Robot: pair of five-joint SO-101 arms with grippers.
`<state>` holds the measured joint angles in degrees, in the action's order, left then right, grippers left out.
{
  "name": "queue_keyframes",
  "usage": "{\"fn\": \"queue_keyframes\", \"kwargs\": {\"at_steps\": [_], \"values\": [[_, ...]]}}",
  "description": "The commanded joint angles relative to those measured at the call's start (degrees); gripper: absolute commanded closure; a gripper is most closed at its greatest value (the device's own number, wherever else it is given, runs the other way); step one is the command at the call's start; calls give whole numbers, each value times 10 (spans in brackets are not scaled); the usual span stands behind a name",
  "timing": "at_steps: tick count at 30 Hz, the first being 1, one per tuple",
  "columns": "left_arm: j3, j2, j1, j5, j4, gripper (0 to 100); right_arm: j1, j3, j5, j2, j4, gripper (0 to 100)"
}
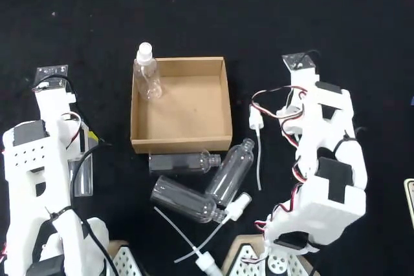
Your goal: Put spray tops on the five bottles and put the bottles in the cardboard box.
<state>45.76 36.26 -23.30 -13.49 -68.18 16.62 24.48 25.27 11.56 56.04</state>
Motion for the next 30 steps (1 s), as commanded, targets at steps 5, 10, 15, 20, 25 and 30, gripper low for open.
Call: {"fn": "queue_keyframes", "kwargs": {"at_steps": [5, 10, 15, 20, 25, 30], "values": [[-4, 21, 6, -3, -4, 855, -9, -17, -4, -5, -8, 908], [-3, 21, 6, -3, -4, 855, -18, -22, -28, -5, 2, 838], [-3, 21, 6, -3, -4, 855, -19, -77, -58, -5, 55, 805], [-3, 21, 6, -3, -4, 855, -28, -97, -57, -3, 73, 805], [-3, 21, 6, -3, -4, 855, -28, -102, -57, 42, 72, 805], [-3, 21, 6, -3, -4, 855, -25, -102, -57, 71, 56, 897]]}}
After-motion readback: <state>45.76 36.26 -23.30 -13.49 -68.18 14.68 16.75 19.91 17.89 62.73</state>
